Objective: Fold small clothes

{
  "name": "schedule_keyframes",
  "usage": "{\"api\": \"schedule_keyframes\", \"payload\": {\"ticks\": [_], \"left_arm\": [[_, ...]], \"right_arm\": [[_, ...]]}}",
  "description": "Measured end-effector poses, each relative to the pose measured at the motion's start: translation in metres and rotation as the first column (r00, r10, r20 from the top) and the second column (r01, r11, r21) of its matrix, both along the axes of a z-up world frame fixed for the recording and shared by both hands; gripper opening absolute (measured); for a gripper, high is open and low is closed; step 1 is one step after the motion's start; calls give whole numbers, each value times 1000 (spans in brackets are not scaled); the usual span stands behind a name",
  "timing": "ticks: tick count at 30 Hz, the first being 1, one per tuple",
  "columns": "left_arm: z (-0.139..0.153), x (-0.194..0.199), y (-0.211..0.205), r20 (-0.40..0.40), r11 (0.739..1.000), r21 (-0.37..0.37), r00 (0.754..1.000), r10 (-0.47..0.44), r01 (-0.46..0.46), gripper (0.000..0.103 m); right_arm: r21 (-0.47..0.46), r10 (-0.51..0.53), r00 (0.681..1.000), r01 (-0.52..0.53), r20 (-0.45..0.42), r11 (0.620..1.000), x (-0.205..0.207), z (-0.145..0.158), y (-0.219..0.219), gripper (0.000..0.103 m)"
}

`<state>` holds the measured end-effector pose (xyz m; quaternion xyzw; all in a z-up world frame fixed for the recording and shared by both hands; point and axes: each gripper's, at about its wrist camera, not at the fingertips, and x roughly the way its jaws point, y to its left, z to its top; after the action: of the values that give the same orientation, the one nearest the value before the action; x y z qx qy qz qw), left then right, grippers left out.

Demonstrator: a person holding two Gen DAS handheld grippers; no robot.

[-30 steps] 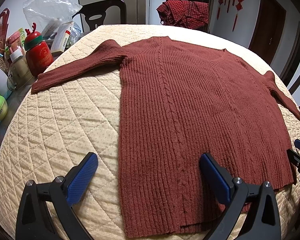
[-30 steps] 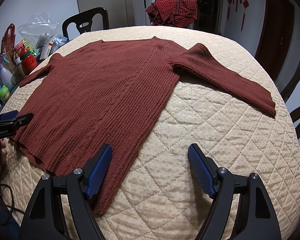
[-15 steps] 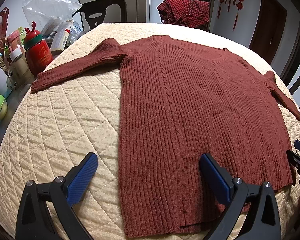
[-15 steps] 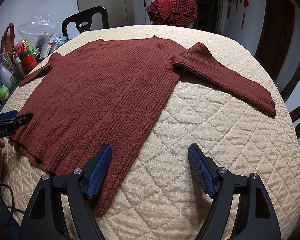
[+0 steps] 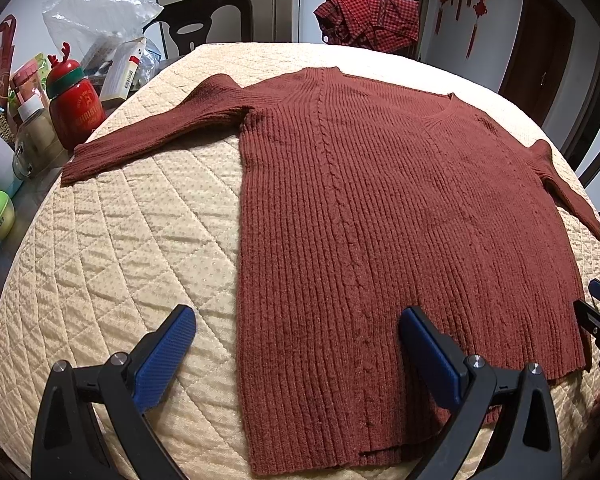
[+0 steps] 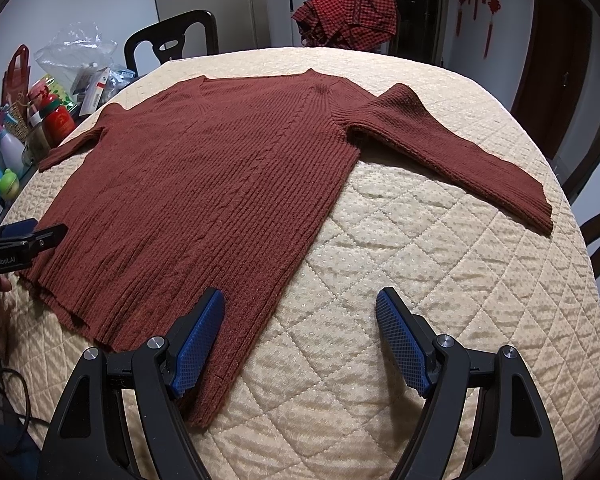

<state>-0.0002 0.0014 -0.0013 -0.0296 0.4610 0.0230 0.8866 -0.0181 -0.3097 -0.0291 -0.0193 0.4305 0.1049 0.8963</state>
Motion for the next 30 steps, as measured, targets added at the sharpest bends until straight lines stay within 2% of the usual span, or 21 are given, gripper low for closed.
{"api": "schedule_keyframes", "payload": {"ticks": [30], "left_arm": [[1, 1, 0, -9, 1000, 3, 1000, -9, 9, 103]], "right_arm": [[-8, 0, 1000, 0, -26, 1000, 2, 2, 2, 78]]}}
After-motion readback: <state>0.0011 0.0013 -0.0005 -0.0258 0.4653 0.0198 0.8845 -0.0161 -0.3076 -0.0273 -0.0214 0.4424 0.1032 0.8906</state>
